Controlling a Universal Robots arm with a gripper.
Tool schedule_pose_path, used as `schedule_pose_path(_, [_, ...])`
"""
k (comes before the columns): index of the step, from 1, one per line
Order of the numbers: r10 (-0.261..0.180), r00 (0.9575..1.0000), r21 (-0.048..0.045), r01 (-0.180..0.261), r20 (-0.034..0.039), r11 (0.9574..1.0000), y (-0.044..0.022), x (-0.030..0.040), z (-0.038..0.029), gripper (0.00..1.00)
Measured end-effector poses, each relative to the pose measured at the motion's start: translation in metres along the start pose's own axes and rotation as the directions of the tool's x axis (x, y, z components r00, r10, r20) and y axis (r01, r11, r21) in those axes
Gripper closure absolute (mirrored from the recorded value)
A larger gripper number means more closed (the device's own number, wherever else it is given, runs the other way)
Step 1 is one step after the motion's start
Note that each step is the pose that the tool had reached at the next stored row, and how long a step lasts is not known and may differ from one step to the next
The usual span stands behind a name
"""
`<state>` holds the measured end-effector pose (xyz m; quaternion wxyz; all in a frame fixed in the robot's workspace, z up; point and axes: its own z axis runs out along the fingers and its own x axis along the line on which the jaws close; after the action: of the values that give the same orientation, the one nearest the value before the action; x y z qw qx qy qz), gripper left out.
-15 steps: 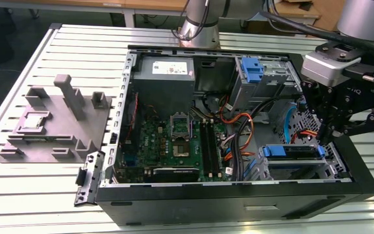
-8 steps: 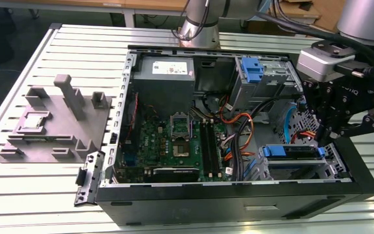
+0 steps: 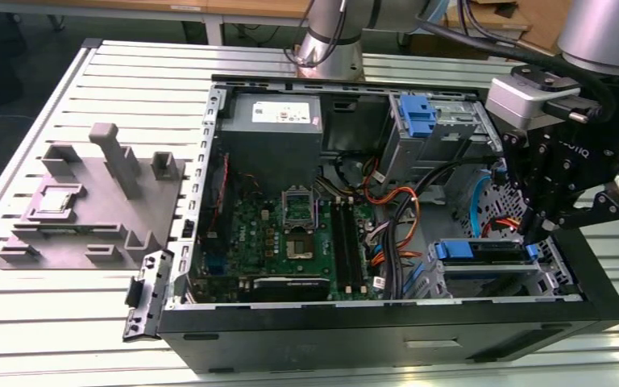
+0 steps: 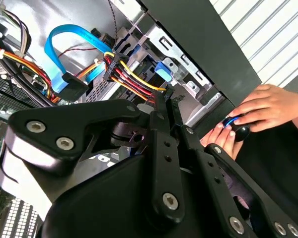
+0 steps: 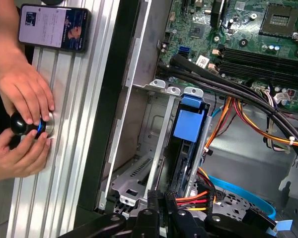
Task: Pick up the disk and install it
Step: 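Insert the first disk wire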
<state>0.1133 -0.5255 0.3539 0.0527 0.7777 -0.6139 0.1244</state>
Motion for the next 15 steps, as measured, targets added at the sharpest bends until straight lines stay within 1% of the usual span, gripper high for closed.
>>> schedule_pose_path(10, [0.005,1.0000,-0.0014,-0.005,-0.0002,1.0000,0.0000,-0.0001,0.0001,0.84])
schedule_pose_path(12, [0.028,0.9996,-0.0073,-0.028,-0.0018,0.9996,-0.0001,-0.0002,0.0004,0.84])
schedule_pose_path(15, [0.067,0.9977,-0.0180,-0.067,-0.0053,0.9976,0.0000,-0.0003,0.0009,0.84])
